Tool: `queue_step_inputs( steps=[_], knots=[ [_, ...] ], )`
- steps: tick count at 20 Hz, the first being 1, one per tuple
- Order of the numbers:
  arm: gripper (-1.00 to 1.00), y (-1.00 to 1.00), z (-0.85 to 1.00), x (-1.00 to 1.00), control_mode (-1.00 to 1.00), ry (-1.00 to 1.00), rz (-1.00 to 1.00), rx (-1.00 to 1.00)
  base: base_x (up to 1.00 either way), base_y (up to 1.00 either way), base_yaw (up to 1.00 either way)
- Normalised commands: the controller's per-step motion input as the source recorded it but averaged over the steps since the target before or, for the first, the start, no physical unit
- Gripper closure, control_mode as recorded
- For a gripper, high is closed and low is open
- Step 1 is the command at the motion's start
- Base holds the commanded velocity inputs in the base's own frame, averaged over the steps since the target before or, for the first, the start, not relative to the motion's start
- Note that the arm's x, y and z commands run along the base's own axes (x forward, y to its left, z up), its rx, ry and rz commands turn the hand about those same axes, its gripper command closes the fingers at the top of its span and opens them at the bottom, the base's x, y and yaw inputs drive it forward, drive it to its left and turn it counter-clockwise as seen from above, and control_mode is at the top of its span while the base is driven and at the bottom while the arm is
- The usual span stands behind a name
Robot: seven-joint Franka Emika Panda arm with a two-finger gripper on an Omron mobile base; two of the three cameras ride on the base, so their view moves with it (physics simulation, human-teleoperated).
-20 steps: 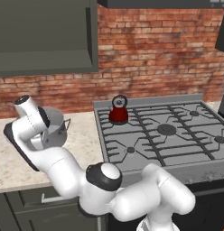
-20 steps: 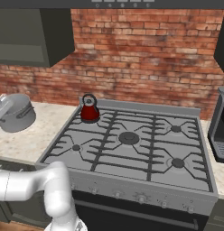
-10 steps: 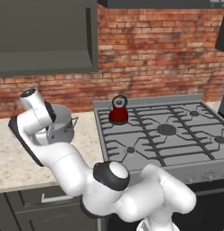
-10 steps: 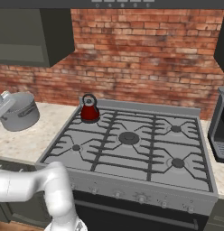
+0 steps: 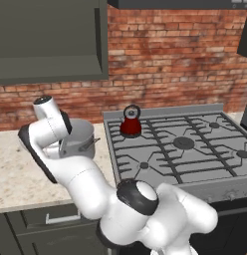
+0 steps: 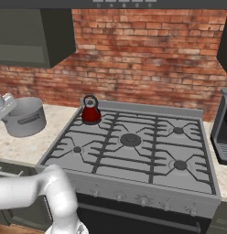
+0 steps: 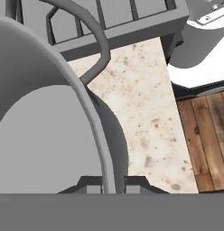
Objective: Pick the kettle from the cabinet and place it on a stove burner. Then pick the pot from the counter and place it on another stove burner. Finally, turn both burners on.
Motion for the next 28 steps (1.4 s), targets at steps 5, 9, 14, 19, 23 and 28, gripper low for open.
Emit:
queue_step_inputs(
  steps=[5, 9, 14, 19, 23, 28],
  knots=[
    [1.00, 0.00, 0.00, 0.00, -1.00, 0.00, 0.00, 0.00, 0.00, 0.00, 0.00],
    [1.00, 0.00, 0.00, -0.03, -1.00, 0.00, 0.00, 0.00, 0.00, 0.00, 0.00],
    [1.00, 0.00, 0.00, -0.03, 1.00, -0.02, 0.00, 0.00, -0.19, -0.06, -0.01],
    [1.00, 0.00, 0.00, 0.00, 1.00, 0.00, 0.00, 0.00, -0.33, -0.24, -0.03],
    [1.00, 0.00, 0.00, 0.00, 1.00, 0.00, 0.00, 0.00, -0.33, -0.27, -0.04],
    [1.00, 0.00, 0.00, 0.00, 1.00, 0.00, 0.00, 0.00, -0.13, -0.38, -0.02]
  ],
)
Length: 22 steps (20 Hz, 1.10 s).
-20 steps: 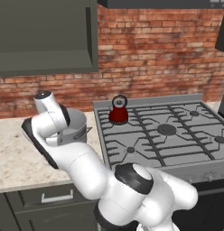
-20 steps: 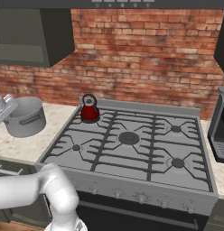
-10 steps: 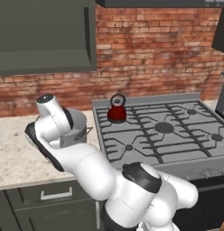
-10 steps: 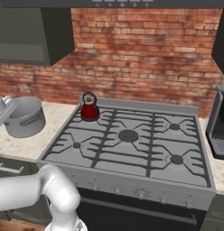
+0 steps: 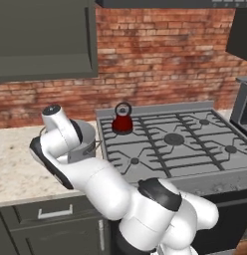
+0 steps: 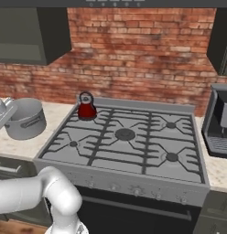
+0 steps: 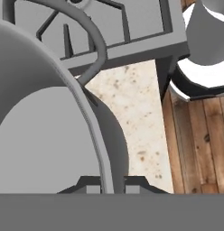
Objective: Pick the kettle from the cabinet and place it on a stove burner. Then pick the pot from the counter and place it on another stove burner. Finally, turn both burners on.
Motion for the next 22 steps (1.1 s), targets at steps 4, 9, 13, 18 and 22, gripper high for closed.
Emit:
queue_step_inputs(
  steps=[4, 9, 13, 18, 22],
  knots=[
    [1.00, 0.00, 0.00, 0.00, 1.00, 0.00, 0.00, 0.00, -0.07, -0.44, 0.00],
    [1.00, 0.00, 0.00, 0.00, 1.00, 0.00, 0.00, 0.00, -0.13, -0.43, 0.00],
    [1.00, 0.00, 0.00, 0.00, 1.00, 0.00, 0.00, 0.00, -0.12, -0.42, 0.00],
    [1.00, 0.00, 0.00, 0.00, 1.00, 0.00, 0.00, 0.00, -0.09, -0.42, 0.00],
    [1.00, 0.00, 0.00, 0.00, 1.00, 0.00, 0.00, 0.00, -0.04, -0.41, 0.00]
  ],
)
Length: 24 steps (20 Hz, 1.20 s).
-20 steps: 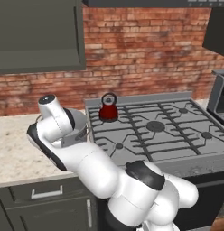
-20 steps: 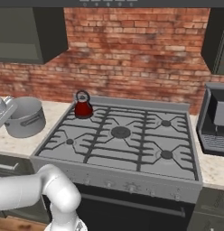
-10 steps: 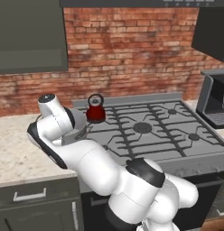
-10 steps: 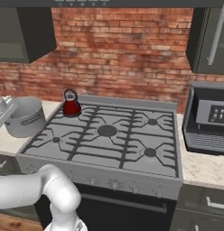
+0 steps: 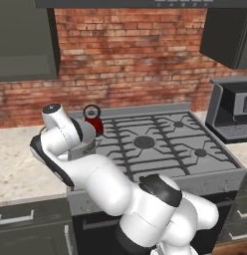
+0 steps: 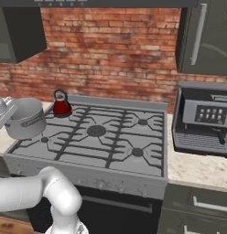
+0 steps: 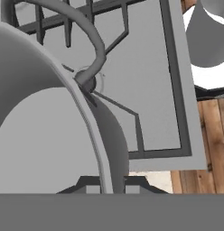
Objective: Pick the kettle from the cabinet and place it on a stove burner. Then pick the pot from the counter and place it on another stove burner. Finally, turn both burners on.
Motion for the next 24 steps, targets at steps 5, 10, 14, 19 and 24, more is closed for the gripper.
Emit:
queue_step_inputs(
  steps=[5, 10, 14, 19, 24],
  knots=[
    [1.00, 0.00, 0.00, 0.00, 1.00, 0.00, 0.00, 0.00, -0.01, -0.35, 0.00],
    [1.00, 0.00, 0.00, 0.00, 1.00, 0.00, 0.00, 0.00, 0.00, -0.21, 0.06],
    [1.00, 0.00, 0.00, 0.00, 1.00, 0.00, 0.00, 0.00, 0.00, -0.06, 0.15],
    [1.00, 0.00, 0.00, 0.00, 1.00, 0.00, 0.00, 0.00, 0.00, -0.03, 0.17],
    [1.00, 0.00, 0.00, 0.00, 1.00, 0.00, 0.00, 0.00, 0.12, -0.08, 0.19]
  ],
)
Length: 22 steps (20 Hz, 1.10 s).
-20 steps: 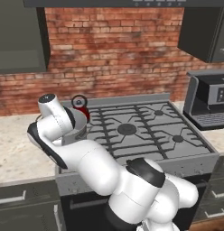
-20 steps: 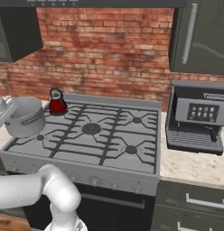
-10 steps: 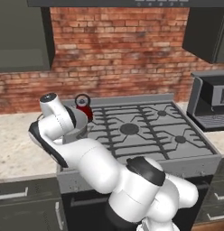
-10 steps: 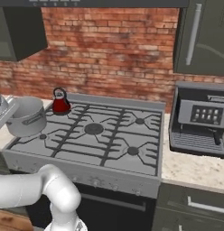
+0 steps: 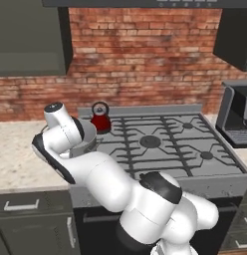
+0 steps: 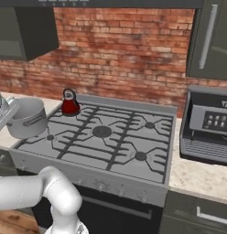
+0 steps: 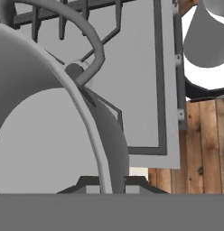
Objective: Pick the kettle from the cabinet and place it on a stove burner. Then pick the pot from the counter and place it on another stove burner. Finally, turn both burners on.
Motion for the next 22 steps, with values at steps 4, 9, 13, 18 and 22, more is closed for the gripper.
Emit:
queue_step_inputs(
  steps=[4, 9, 13, 18, 22],
  knots=[
    [1.00, 0.00, 0.00, 0.00, 1.00, 0.00, 0.00, 0.00, 0.28, -0.14, 0.18],
    [1.00, 0.00, 0.00, 0.00, 1.00, 0.00, 0.00, 0.00, 0.28, -0.15, 0.19],
    [1.00, 0.00, 0.00, 0.00, 1.00, 0.00, 0.00, 0.00, 0.29, -0.23, 0.18],
    [1.00, 0.00, 0.00, 0.00, 1.00, 0.00, 0.00, 0.00, 0.09, -0.36, 0.10],
    [1.00, 0.00, 0.00, 0.00, 1.00, 0.00, 0.00, 0.00, 0.17, -0.31, 0.05]
  ],
)
